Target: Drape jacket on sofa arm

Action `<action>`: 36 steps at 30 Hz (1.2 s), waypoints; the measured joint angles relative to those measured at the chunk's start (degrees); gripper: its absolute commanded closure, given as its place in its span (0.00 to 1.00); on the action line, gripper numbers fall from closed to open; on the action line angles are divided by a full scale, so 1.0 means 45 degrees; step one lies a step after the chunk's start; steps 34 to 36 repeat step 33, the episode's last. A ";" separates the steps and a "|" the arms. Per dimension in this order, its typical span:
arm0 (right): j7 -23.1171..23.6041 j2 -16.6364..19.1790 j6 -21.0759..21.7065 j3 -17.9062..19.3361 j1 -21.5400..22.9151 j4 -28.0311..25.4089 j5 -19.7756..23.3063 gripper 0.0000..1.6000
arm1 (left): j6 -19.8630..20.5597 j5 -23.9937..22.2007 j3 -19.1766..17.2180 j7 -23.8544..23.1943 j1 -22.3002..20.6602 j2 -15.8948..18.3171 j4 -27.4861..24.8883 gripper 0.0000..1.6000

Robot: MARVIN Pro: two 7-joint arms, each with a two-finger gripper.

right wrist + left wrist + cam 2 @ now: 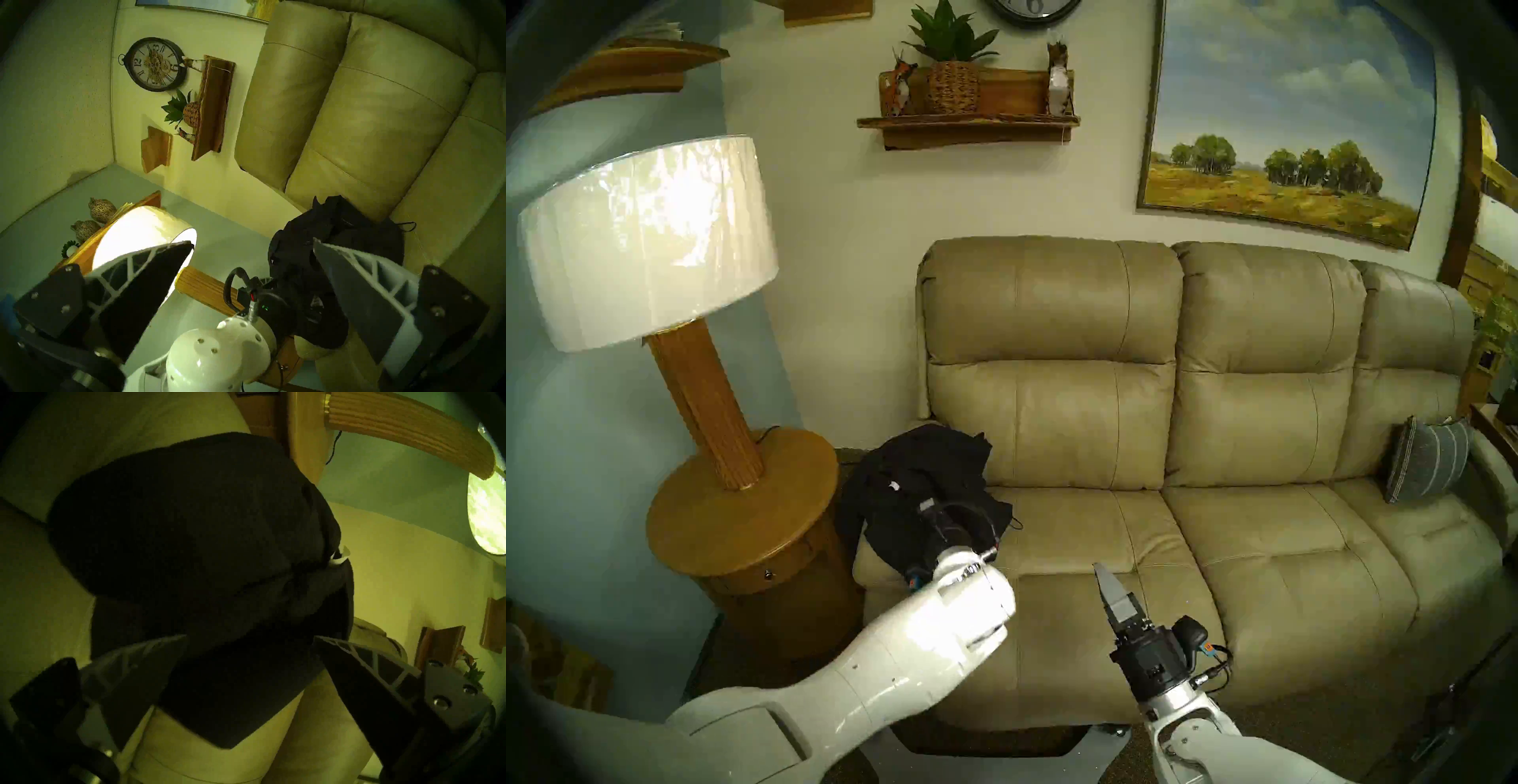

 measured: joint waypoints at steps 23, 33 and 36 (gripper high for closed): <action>0.0000 -0.0036 -0.0006 0.0000 0.0006 0.0072 -0.0021 0.00 | -0.1141 0.1131 0.2790 -0.2524 0.2472 0.3250 -0.2313 0.00; 0.0003 -0.0065 -0.0008 0.0000 0.0009 0.0073 -0.0034 0.00 | -0.1162 0.1733 0.3088 -0.3967 0.3003 0.4644 -0.3884 0.00; 0.0003 -0.0065 -0.0008 0.0000 0.0009 0.0073 -0.0034 0.00 | -0.1162 0.1733 0.3088 -0.3967 0.3003 0.4644 -0.3884 0.00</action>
